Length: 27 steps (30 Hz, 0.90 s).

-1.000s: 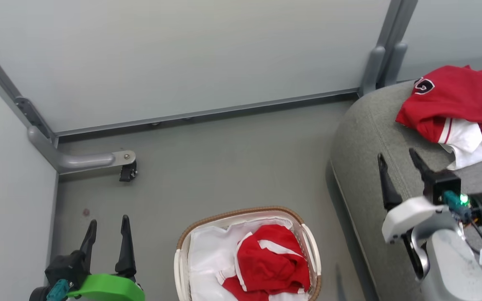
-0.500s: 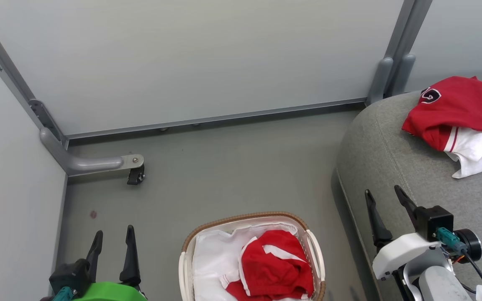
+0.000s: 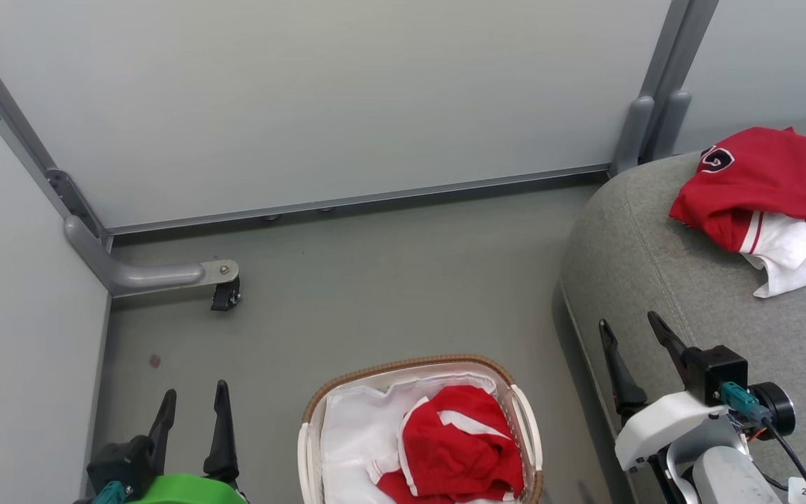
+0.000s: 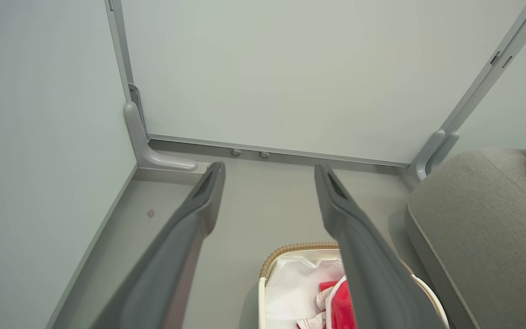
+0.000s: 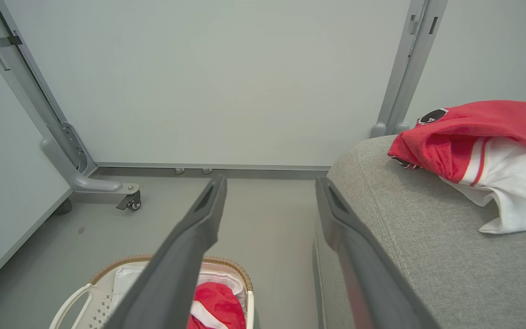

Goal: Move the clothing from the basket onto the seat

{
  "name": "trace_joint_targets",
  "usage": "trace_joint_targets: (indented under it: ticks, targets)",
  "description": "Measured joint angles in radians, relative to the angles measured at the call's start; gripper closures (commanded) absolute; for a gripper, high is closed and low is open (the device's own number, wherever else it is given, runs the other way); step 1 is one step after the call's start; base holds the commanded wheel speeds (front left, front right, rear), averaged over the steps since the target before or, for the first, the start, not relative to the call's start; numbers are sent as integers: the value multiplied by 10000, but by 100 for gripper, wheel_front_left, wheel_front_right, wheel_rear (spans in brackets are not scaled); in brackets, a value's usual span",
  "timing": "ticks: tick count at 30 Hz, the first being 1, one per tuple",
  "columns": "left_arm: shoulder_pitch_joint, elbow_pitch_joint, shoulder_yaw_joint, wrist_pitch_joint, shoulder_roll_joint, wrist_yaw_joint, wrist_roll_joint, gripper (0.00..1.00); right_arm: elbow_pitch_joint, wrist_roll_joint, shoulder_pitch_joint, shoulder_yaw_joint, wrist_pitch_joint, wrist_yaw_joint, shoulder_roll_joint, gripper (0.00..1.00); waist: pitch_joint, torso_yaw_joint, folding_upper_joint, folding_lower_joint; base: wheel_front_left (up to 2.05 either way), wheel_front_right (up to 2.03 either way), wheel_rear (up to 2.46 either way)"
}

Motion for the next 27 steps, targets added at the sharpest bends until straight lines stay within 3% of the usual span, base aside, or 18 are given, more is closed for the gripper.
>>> trace_joint_targets:
  ticks: [17, 27]
  targets:
    - [-54, -12, -278, 0, -2, 0, 128, 0, -113, 15, -36, 56, 0, 0, 2, 0, 293, -80, 0, 0, 0, 0, 0]
    - [-1622, 370, -1095, 0, -8, 0, 545, 0, -644, -155, -788, -339, 0, 0, 0, 0, 1415, -317, 0, 0, 0, 0, 0]
